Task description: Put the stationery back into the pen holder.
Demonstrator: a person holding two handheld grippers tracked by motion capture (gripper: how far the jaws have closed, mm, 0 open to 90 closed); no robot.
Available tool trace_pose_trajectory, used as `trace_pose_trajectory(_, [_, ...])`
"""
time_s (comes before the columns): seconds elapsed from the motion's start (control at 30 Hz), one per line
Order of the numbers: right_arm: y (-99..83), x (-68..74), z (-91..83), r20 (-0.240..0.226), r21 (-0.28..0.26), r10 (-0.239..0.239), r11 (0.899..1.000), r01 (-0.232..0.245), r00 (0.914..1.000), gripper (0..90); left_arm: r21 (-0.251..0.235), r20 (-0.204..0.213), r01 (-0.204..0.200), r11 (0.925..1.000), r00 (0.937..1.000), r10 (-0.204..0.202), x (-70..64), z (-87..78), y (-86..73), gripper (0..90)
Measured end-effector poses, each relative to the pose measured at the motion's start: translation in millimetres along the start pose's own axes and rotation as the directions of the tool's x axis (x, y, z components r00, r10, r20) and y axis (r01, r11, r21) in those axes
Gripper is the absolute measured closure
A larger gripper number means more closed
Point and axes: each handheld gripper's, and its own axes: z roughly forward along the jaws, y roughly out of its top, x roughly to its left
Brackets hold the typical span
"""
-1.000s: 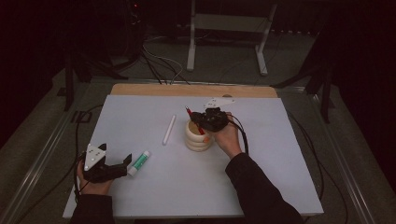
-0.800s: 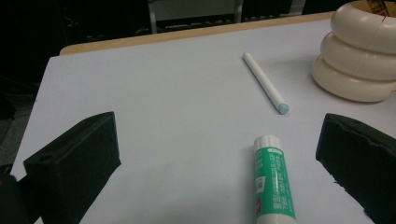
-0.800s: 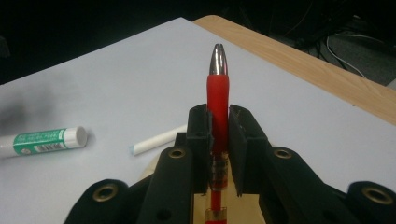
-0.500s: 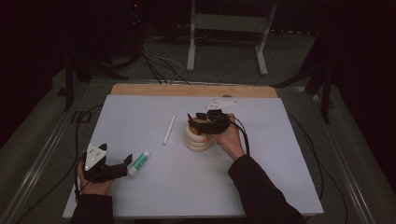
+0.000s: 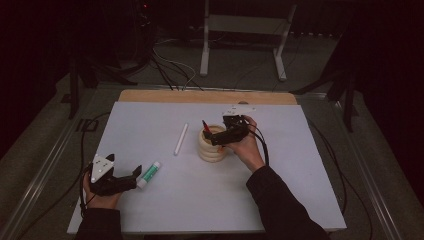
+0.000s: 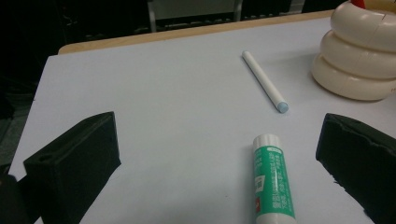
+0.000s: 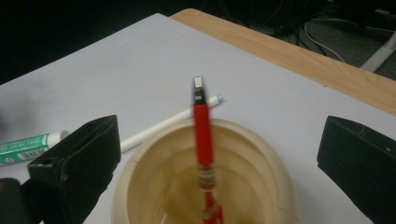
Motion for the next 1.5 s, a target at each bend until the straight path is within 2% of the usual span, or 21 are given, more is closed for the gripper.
trace_pose_trajectory(0.23, [-0.1,-6.6,-18.1,0.028,-0.028,0.001,1.0,0.0,0.9996,1.5,0.0,0.0,0.0,1.0,1.0,0.0,0.1,-0.2,0.0,0.0])
trace_pose_trajectory(0.43, [-5.4,-13.5,-37.5,0.056,-0.066,-0.027,0.997,0.03,0.9981,3.3,0.002,0.0,0.0,1.0,1.0,0.0,-0.4,0.3,-0.1,0.0])
trace_pose_trajectory(0.63, [-12.7,-21.0,-55.8,0.087,-0.085,-0.028,0.996,0.036,0.9958,4.2,0.002,0.0,0.003,1.0,1.0,-0.003,-0.6,0.7,-0.4,0.0])
trace_pose_trajectory(0.7, [-17.1,-23.6,-62.1,0.091,-0.13,-0.024,0.991,0.036,0.9955,3.9,0.003,0.0,0.002,1.0,1.0,-0.002,-0.6,0.8,-0.4,0.0])
trace_pose_trajectory(0.93, [-29.6,-30.3,-83.4,0.115,-0.195,0.01,0.981,0.012,0.9933,2.2,0.003,0.0,0.005,1.0,1.0,-0.005,-0.9,0.8,-0.3,0.0])
trace_pose_trajectory(1.07, [-41.4,-34.6,-93.5,0.126,-0.191,0.048,0.981,-0.023,0.9909,3.3,0.004,0.001,0.004,1.0,1.0,-0.004,-1.1,1.0,-0.2,0.0])
trace_pose_trajectory(1.2, [-51.8,-38.7,-103.9,0.112,-0.169,0.084,0.984,-0.064,0.9902,3.2,0.007,0.002,0.004,1.0,1.0,-0.004,-1.1,1.2,-0.1,0.0])
trace_pose_trajectory(1.27, [-55.7,-40.2,-110.5,0.117,-0.177,0.105,0.981,-0.083,0.9876,2.7,0.008,0.004,0.007,0.9999,1.0,-0.007,-1.0,1.4,0.0,0.0])
trace_pose_trajectory(1.33, [-59.7,-40.4,-116.5,0.127,-0.182,0.102,0.98,-0.078,0.9867,2.3,0.008,0.006,0.007,0.9999,1.0,-0.007,-1.0,1.2,0.3,0.0])
trace_pose_trajectory(1.5, [-74.4,-39.0,-128.1,0.162,-0.163,0.06,0.986,-0.034,0.985,0.0,0.008,0.009,0.01,0.9999,0.9999,-0.01,-0.3,1.4,0.7,0.0])
